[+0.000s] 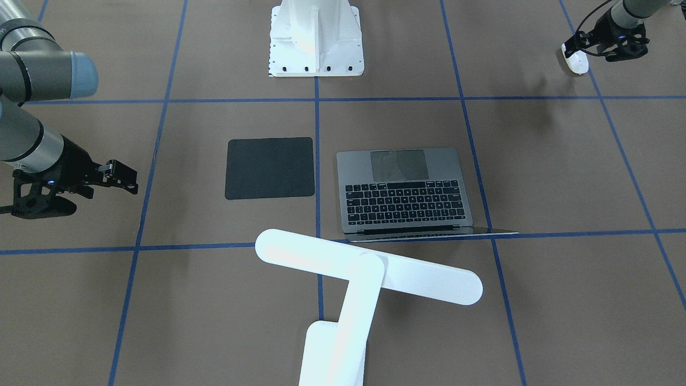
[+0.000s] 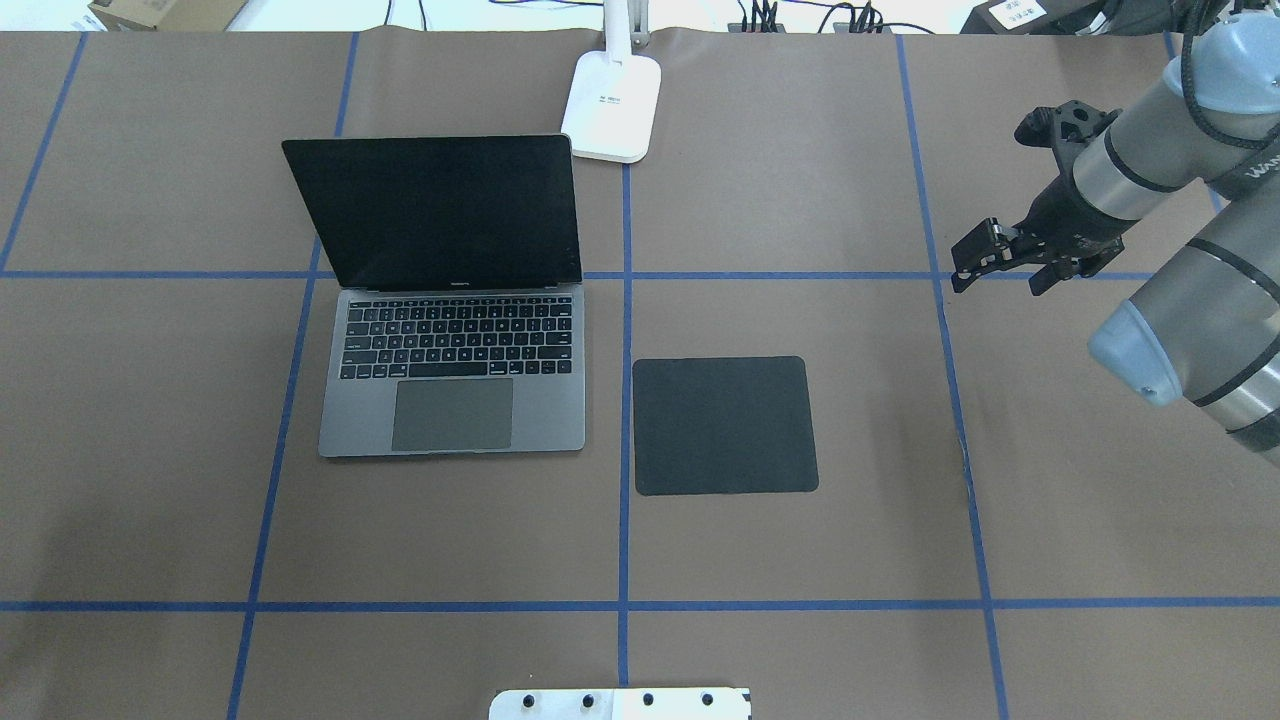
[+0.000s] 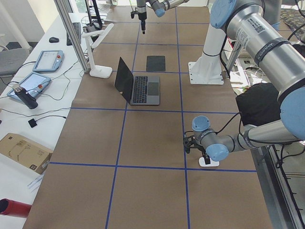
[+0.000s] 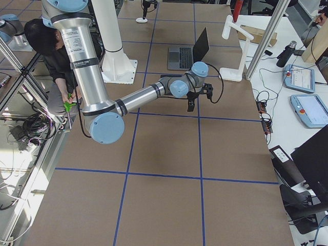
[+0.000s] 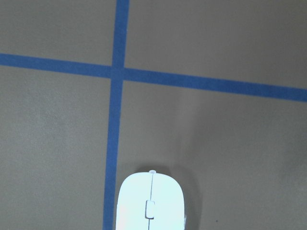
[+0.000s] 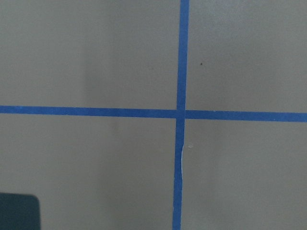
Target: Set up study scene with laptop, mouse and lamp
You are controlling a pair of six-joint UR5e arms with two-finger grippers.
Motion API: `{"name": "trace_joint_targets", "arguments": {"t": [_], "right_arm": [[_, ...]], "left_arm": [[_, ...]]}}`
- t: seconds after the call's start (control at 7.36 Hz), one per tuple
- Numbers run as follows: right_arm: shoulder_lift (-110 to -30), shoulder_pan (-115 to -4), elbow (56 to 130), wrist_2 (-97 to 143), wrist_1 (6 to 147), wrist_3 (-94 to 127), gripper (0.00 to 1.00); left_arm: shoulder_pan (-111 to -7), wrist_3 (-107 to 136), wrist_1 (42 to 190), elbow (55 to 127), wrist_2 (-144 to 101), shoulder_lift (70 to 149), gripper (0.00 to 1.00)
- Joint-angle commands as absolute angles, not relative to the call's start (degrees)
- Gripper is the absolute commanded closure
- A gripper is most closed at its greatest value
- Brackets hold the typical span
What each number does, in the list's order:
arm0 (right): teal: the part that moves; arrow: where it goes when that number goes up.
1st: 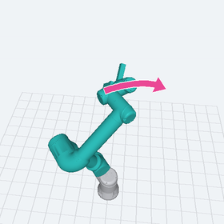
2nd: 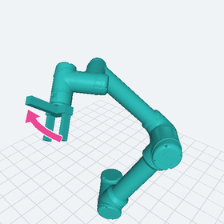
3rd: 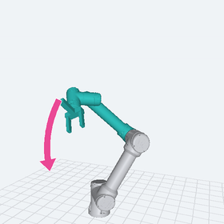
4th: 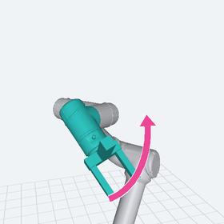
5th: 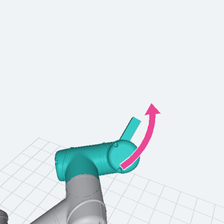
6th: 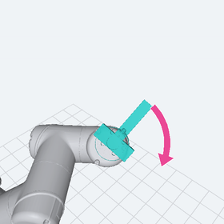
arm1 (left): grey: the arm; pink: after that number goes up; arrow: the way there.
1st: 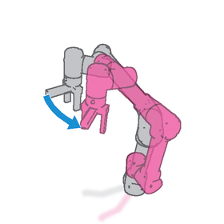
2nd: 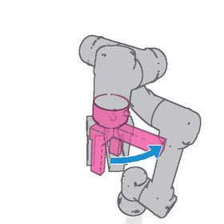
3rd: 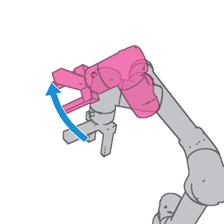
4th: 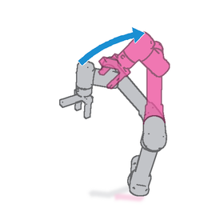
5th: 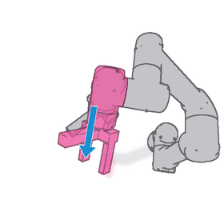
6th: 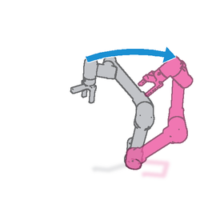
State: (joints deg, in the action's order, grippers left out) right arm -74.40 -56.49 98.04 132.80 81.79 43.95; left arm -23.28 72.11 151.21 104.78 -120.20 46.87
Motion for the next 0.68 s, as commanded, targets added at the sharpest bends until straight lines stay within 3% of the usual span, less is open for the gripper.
{"name": "trace_joint_targets", "arguments": {"t": [0.0, 0.27, 0.54], "right_arm": [[-74.4, -56.3, 98.0, 132.8, 81.7, 43.9, 0.0], [-74.4, -56.3, 98.0, 132.8, 81.8, 43.9, 0.0], [-74.4, -56.3, 98.0, 132.8, 81.8, 43.9, 0.0]], "left_arm": [[-21.2, 69.1, 152.2, 103.8, -120.1, 46.8, 0.01], [-21.2, 67.9, 163.3, 95.7, -120.1, 46.2, 0.0], [-21.1, 68.3, 163.8, 95.4, -119.8, 46.8, 0.0]]}}
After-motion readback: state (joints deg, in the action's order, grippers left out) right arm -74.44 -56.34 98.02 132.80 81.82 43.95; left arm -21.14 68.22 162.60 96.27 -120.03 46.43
